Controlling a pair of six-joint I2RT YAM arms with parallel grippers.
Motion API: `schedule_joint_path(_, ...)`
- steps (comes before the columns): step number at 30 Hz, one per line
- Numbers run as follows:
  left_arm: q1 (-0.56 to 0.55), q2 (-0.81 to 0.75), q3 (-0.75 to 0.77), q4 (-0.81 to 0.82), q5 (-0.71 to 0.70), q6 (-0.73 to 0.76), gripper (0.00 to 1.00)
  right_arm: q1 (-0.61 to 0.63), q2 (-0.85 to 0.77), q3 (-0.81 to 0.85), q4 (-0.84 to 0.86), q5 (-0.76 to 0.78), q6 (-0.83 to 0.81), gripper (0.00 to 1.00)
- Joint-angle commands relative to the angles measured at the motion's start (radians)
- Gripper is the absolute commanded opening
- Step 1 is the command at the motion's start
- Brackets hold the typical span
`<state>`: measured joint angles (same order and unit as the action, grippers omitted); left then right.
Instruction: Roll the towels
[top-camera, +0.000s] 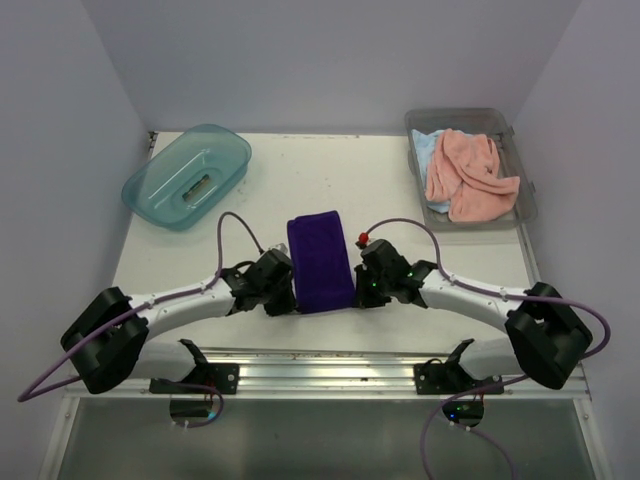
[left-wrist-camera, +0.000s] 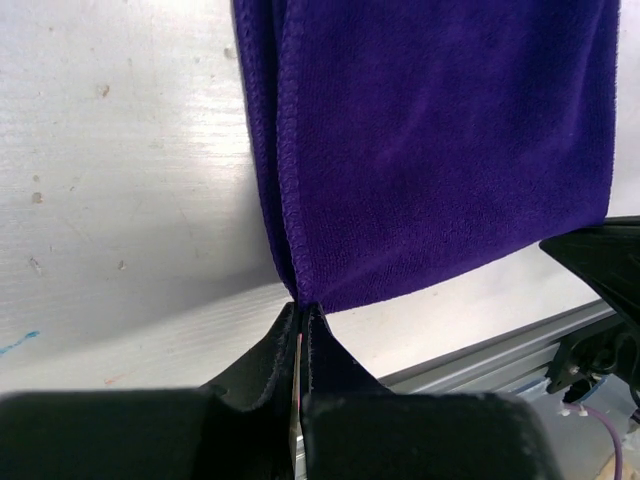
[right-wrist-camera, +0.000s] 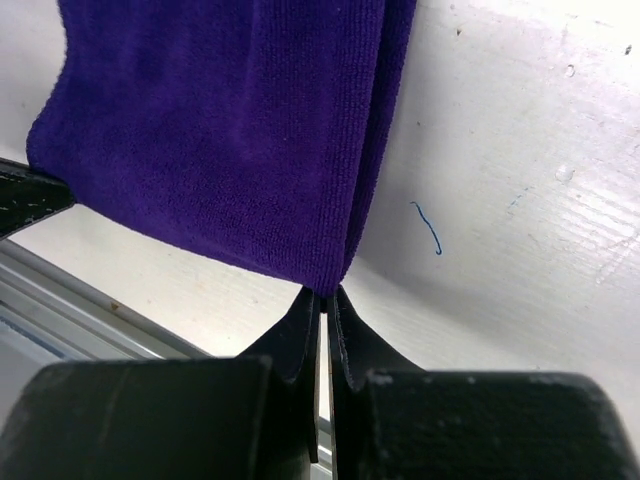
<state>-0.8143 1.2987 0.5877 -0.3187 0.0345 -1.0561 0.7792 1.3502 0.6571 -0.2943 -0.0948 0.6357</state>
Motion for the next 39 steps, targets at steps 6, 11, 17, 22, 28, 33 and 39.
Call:
schedule_joint_path(6, 0.020, -0.026, 0.125, -0.152, -0.056, -0.012, 0.00, 0.000, -0.046, 0.131, -0.121, 0.090, -0.034, 0.00)
schedule_joint_path(11, 0.081, -0.022, 0.152, -0.172, -0.039, 0.014, 0.00, 0.002, 0.016, 0.208, -0.134, 0.113, -0.053, 0.00)
schedule_joint_path(17, 0.159, 0.054, 0.221, -0.169, -0.015, 0.065, 0.00, 0.000, 0.119, 0.306, -0.128, 0.133, -0.077, 0.00)
schedule_joint_path(22, 0.182, 0.148, 0.291, -0.172, -0.016, 0.100, 0.00, -0.008, 0.211, 0.374, -0.140, 0.158, -0.088, 0.00)
schedule_joint_path(28, 0.201, 0.235, 0.359, -0.171, -0.030, 0.131, 0.00, -0.024, 0.286, 0.415, -0.141, 0.174, -0.079, 0.00)
schedule_joint_path(33, 0.211, 0.287, 0.403, -0.168, -0.030, 0.151, 0.00, -0.052, 0.306, 0.411, -0.129, 0.178, -0.062, 0.00)
schedule_joint_path(39, 0.216, 0.318, 0.426, -0.177, -0.031, 0.154, 0.25, -0.081, 0.282, 0.414, -0.108, 0.153, -0.060, 0.55)
